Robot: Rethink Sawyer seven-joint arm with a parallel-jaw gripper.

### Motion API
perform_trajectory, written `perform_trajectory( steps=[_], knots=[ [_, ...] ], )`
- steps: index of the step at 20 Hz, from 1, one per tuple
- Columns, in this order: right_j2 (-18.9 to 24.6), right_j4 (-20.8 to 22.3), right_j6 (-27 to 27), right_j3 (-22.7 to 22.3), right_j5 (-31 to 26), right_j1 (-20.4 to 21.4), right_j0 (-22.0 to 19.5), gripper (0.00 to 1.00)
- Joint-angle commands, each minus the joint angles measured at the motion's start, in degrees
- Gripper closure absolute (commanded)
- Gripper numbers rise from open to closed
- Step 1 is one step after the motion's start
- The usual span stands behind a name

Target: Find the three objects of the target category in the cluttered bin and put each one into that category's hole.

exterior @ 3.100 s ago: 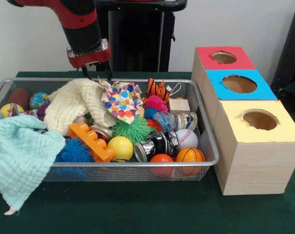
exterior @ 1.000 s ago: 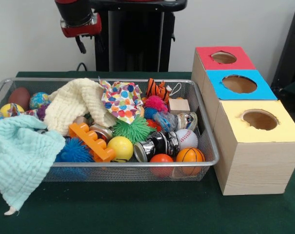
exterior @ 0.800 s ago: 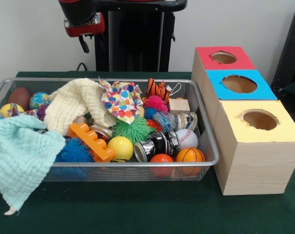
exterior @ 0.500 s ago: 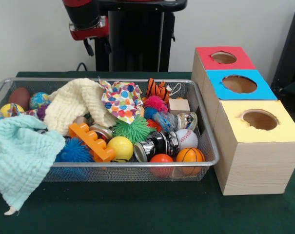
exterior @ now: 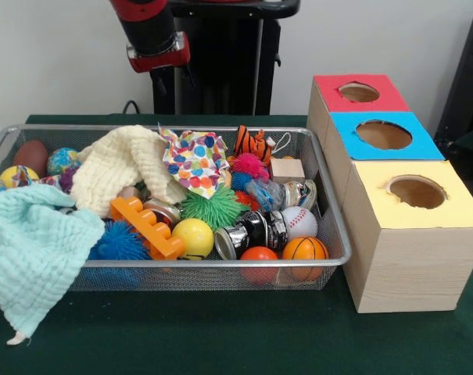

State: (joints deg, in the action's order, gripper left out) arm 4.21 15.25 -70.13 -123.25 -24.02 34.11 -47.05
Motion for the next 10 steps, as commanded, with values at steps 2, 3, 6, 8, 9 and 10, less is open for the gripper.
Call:
perform_trajectory(
  steps=[2, 3, 6, 8, 9, 10],
  knots=[
    [5.56, -2.75, -7.71, 7.54, 2.11, -3.09, 0.28, 0.00],
    [5.77, -2.68, -7.48, 7.88, 2.10, -3.30, 0.28, 0.00],
    [6.05, -2.49, -6.66, 8.89, 0.97, -3.43, 0.35, 0.00],
    [6.10, -2.39, -6.22, 9.24, 0.27, -3.24, 0.19, 0.00],
    [6.08, -2.30, -6.01, 9.33, -0.05, -2.97, 0.07, 0.00],
    [6.16, -2.35, -5.79, 9.85, -0.56, -2.86, 0.07, 0.00]
  ],
)
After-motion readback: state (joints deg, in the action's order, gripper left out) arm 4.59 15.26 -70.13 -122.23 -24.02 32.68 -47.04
